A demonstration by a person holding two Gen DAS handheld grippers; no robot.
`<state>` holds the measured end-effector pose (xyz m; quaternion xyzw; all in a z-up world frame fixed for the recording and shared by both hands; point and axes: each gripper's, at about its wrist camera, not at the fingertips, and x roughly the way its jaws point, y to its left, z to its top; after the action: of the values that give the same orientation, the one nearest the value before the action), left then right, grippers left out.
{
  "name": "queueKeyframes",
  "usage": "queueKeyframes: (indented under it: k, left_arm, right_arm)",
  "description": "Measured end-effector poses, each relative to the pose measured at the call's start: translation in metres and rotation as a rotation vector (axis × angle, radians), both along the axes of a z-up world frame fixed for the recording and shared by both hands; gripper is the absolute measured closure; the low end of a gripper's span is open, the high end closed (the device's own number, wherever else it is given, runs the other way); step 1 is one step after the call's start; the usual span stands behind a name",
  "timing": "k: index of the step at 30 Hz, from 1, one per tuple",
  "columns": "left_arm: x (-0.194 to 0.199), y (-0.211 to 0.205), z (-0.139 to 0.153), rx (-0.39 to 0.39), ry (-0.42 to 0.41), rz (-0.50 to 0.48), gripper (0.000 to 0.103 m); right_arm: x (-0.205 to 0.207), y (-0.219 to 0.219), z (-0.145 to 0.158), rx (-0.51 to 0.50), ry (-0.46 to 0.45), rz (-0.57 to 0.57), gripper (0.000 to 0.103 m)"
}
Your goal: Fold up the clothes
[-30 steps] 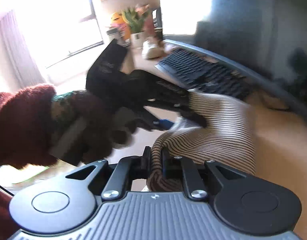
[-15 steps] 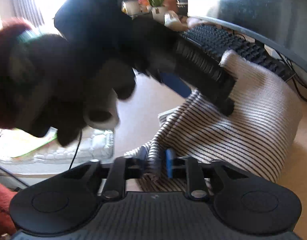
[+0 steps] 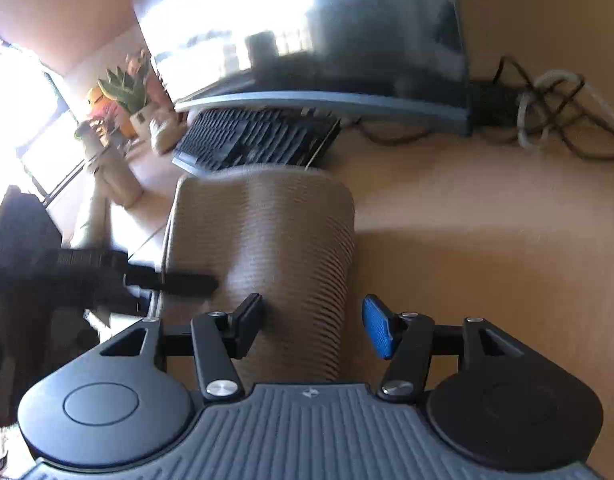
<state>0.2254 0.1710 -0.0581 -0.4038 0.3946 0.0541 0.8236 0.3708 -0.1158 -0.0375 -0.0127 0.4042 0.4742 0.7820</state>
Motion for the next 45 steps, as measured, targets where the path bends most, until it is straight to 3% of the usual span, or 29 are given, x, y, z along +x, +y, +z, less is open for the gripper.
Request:
queueKeyframes:
  k: [5, 8, 10, 13, 15, 16, 18, 19, 22, 23, 24, 25, 28, 33, 34, 36, 40, 42, 44, 45]
  left_arm:
    - [0.002, -0.007, 0.000, 0.023, 0.001, -0.030, 0.025]
    - [-0.001, -0.007, -0.001, 0.022, -0.004, -0.037, 0.027]
    - [-0.003, -0.005, -0.002, 0.022, -0.011, -0.041, 0.027]
    - [-0.008, -0.001, -0.003, 0.019, -0.018, -0.039, 0.029]
    - [-0.011, 0.003, -0.004, 0.015, -0.022, -0.033, 0.030]
    - [-0.013, 0.005, -0.005, 0.014, -0.024, -0.030, 0.032]
    - [-0.016, 0.010, -0.006, 0.008, -0.029, -0.027, 0.033]
    - [-0.017, 0.012, -0.006, 0.003, -0.031, -0.030, 0.033]
    - [-0.019, 0.015, -0.006, -0.012, -0.035, -0.039, 0.034]
    - [-0.019, 0.015, -0.006, -0.017, -0.034, -0.040, 0.034]
    - [-0.018, 0.014, -0.006, -0.022, -0.033, -0.040, 0.034]
    - [-0.018, 0.013, -0.005, -0.027, -0.032, -0.040, 0.034]
    - [-0.017, 0.014, -0.006, -0.047, -0.031, -0.041, 0.034]
    - [-0.016, 0.015, -0.007, -0.049, -0.030, -0.051, 0.037]
    - [-0.015, 0.016, -0.005, -0.032, -0.024, -0.052, 0.037]
    - [-0.015, 0.018, 0.004, 0.030, -0.011, -0.053, 0.038]
    - [-0.032, 0.006, 0.060, 0.293, -0.057, -0.034, 0.037]
    - [-0.036, 0.005, 0.086, 0.305, -0.144, -0.036, 0.033]
    - [-0.031, 0.005, 0.103, 0.253, -0.233, -0.068, 0.018]
    - [-0.024, 0.003, 0.104, 0.225, -0.251, -0.085, 0.016]
  right_arm:
    - [0.004, 0.030, 0.035, 0.049, -0.124, 0.079, 0.048]
    - [0.001, 0.070, 0.060, 0.038, -0.201, 0.191, 0.070]
    - [-0.002, 0.091, 0.066, -0.017, -0.251, 0.262, 0.071]
    - [-0.006, 0.131, 0.049, -0.158, -0.272, 0.337, 0.071]
    - [0.002, 0.160, 0.015, -0.258, -0.237, 0.367, 0.070]
    - [0.006, 0.166, 0.003, -0.250, -0.237, 0.366, 0.068]
    - [0.022, 0.177, 0.000, -0.204, -0.146, 0.328, 0.067]
    - [0.027, 0.178, 0.004, -0.197, -0.104, 0.304, 0.067]
    - [0.021, 0.157, 0.026, -0.153, -0.136, 0.277, 0.066]
    - [0.018, 0.153, 0.032, -0.132, -0.160, 0.271, 0.061]
    - [0.012, 0.137, 0.038, -0.115, -0.183, 0.249, 0.048]
    - [0.007, 0.121, 0.044, -0.099, -0.207, 0.227, 0.041]
    - [-0.007, 0.073, 0.033, -0.099, -0.200, 0.160, 0.037]
    - [-0.020, 0.032, -0.020, -0.108, 0.042, 0.088, 0.031]
    - [-0.028, 0.035, -0.028, -0.141, 0.039, 0.094, 0.029]
    - [-0.050, 0.049, -0.029, -0.204, -0.137, 0.147, 0.026]
    - [-0.062, 0.074, -0.018, -0.269, -0.260, 0.158, 0.026]
    - [-0.069, 0.079, -0.013, -0.302, -0.316, 0.168, 0.026]
    - [-0.072, 0.085, -0.011, -0.320, -0.341, 0.173, 0.026]
    - [-0.073, 0.087, -0.011, -0.327, -0.347, 0.175, 0.026]
